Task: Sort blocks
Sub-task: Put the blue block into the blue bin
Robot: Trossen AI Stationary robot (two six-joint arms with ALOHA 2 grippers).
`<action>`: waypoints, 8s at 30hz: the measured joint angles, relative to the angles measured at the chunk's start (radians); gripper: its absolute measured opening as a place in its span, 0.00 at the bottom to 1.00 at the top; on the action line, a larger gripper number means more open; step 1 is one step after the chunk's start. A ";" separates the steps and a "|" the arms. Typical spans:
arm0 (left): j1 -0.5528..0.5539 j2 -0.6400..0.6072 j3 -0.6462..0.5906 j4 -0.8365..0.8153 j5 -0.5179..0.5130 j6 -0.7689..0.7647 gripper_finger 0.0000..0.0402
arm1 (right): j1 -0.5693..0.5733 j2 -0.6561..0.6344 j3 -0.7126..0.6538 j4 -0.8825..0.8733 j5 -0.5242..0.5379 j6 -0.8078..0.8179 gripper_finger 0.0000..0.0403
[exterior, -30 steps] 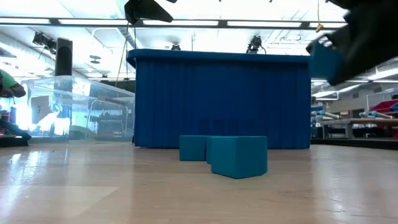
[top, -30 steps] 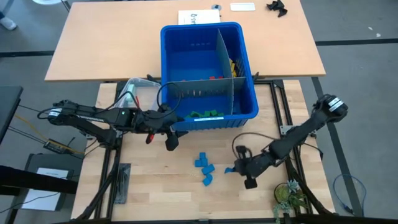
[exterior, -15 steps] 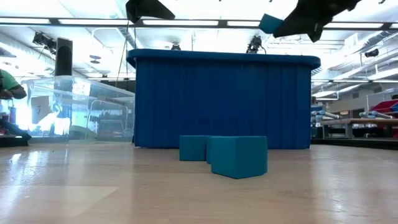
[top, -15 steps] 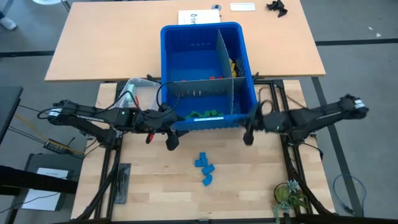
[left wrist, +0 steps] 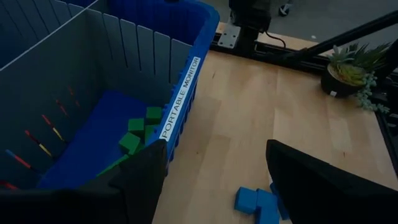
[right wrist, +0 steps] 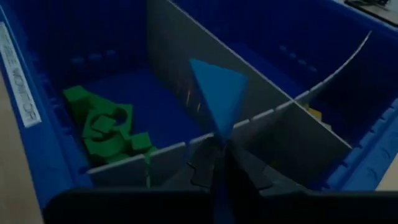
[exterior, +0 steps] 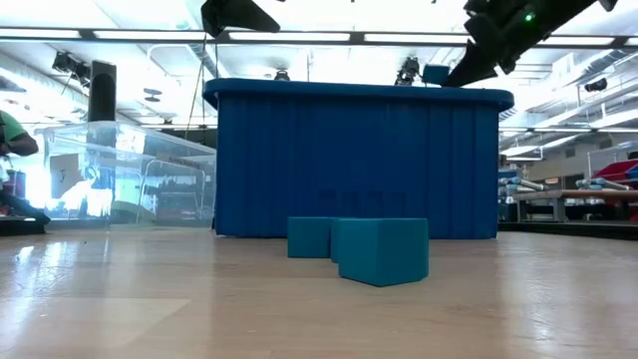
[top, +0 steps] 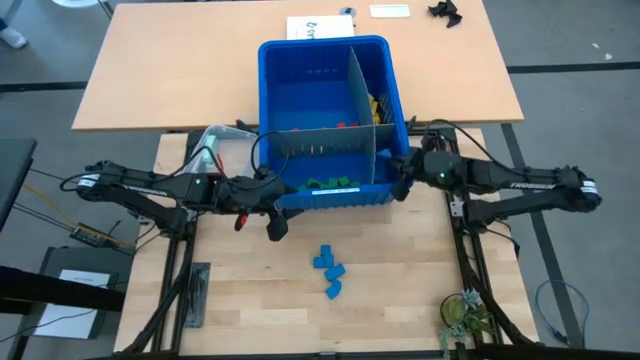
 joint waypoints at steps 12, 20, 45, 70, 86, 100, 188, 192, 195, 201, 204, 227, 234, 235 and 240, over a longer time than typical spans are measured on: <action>-0.012 0.019 0.000 -0.003 0.041 0.000 0.71 | 0.190 -0.021 0.000 0.091 -0.122 -0.022 0.45; -0.044 0.100 0.000 0.019 0.077 -0.003 0.71 | 0.394 0.114 0.002 0.246 -0.251 -0.012 0.57; -0.195 0.179 0.000 -0.050 -0.077 -0.151 0.71 | 0.531 0.660 0.001 0.685 -0.237 -0.029 0.57; -0.096 0.530 0.000 0.074 0.232 0.202 0.71 | 0.533 0.681 0.001 0.714 -0.192 0.155 0.57; -0.090 0.649 0.000 0.166 0.306 0.129 0.64 | 0.531 0.681 0.001 0.695 -0.190 0.173 0.57; -0.088 0.667 0.001 0.216 0.341 0.184 0.35 | 0.526 0.681 0.001 0.695 -0.192 0.171 0.57; -0.050 0.144 0.071 0.051 0.120 -0.025 0.50 | 0.623 0.658 0.089 0.908 0.125 -0.488 0.32; -0.094 0.129 0.071 0.011 0.027 -0.023 0.50 | 0.622 0.631 0.089 0.927 0.182 -0.371 0.32; -0.131 0.129 0.071 -0.012 -0.007 -0.023 0.50 | 0.611 0.585 0.089 0.922 0.228 -0.326 0.32; -0.196 0.129 0.012 0.021 -0.048 -0.026 0.50 | 0.561 0.416 0.089 0.840 0.381 -0.321 0.32; -0.210 0.129 -0.039 0.102 -0.048 -0.031 0.50 | 0.507 0.315 0.090 0.718 0.437 -0.315 0.32; -0.203 0.166 -0.180 0.317 -0.028 -0.056 0.50 | 0.000 0.072 0.090 -0.168 0.024 0.270 0.56; -0.187 0.269 -0.163 0.318 0.031 -0.055 0.50 | 0.076 0.017 0.090 -0.103 -0.074 0.271 0.79; -0.181 0.291 -0.155 0.318 0.036 -0.054 0.50 | 0.093 0.011 0.090 -0.093 -0.092 0.285 0.81; -0.142 0.414 -0.104 0.316 0.093 0.008 0.50 | 0.174 0.008 0.090 -0.053 -0.115 0.305 0.81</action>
